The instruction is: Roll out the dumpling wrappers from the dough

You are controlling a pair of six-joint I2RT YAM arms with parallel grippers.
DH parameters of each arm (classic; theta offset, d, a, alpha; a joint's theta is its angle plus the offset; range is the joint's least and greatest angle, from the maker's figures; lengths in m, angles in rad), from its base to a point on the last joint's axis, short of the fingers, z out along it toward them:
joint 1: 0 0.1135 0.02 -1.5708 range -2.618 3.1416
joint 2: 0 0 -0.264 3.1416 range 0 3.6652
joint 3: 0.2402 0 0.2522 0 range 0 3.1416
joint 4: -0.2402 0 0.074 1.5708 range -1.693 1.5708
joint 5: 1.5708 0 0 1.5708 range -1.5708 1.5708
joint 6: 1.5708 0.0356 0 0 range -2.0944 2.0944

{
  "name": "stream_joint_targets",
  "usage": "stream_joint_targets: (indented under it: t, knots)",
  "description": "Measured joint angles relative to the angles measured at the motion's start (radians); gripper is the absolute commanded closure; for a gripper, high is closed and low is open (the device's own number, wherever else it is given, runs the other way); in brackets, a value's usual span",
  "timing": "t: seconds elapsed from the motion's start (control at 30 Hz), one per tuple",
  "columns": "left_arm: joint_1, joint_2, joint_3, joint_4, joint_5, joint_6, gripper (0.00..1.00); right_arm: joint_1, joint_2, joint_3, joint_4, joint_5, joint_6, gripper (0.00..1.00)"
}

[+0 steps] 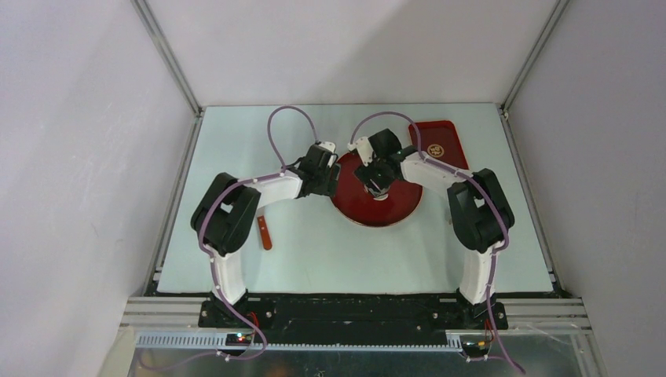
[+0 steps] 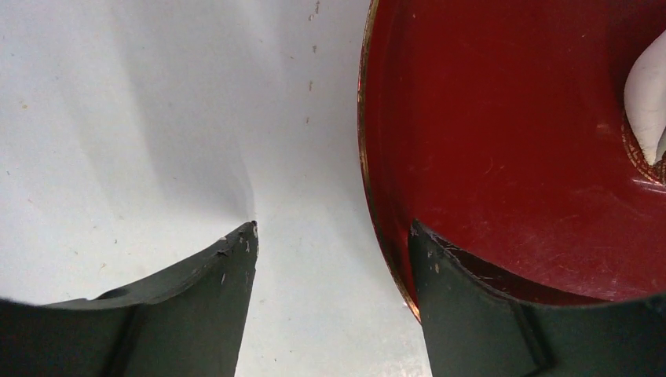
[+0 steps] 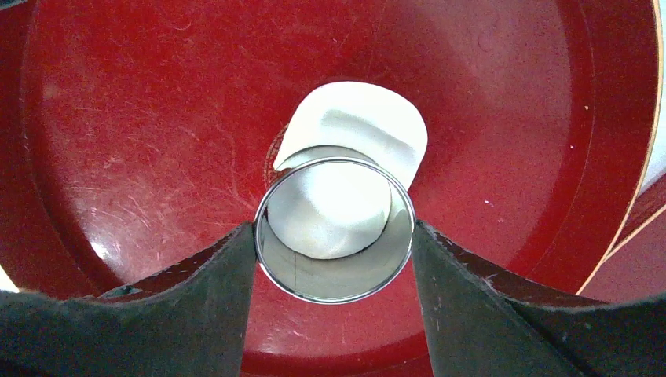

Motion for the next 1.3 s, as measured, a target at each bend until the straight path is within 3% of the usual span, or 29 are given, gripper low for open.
stream_joint_targets:
  t: [0.07, 0.2, 0.37, 0.5, 0.93, 1.3]
  knots:
    - [0.0, 0.002, 0.0, 0.0, 0.001, -0.003, 0.26, -0.001, -0.012, -0.023, 0.03, 0.001, 0.011, 0.58]
    - [0.0, 0.002, 0.0, 0.001, 0.003, -0.003, 0.31, -0.005, -0.019, -0.037, 0.052, -0.002, 0.032, 0.57]
    - [-0.001, 0.003, 0.0, 0.019, 0.02, -0.016, 0.63, -0.008, -0.019, -0.037, 0.052, -0.009, 0.04, 0.79]
    - [-0.012, 0.006, 0.0, 0.038, 0.037, -0.021, 0.74, -0.011, -0.013, -0.023, 0.032, -0.023, 0.018, 0.87]
    - [-0.014, 0.012, 0.0, 0.051, 0.049, -0.021, 0.76, -0.026, 0.012, 0.033, -0.078, -0.116, -0.161, 0.88]
    - [-0.014, 0.012, 0.0, 0.052, 0.049, -0.021, 0.77, -0.027, 0.033, 0.057, -0.061, 0.017, -0.008, 0.93]
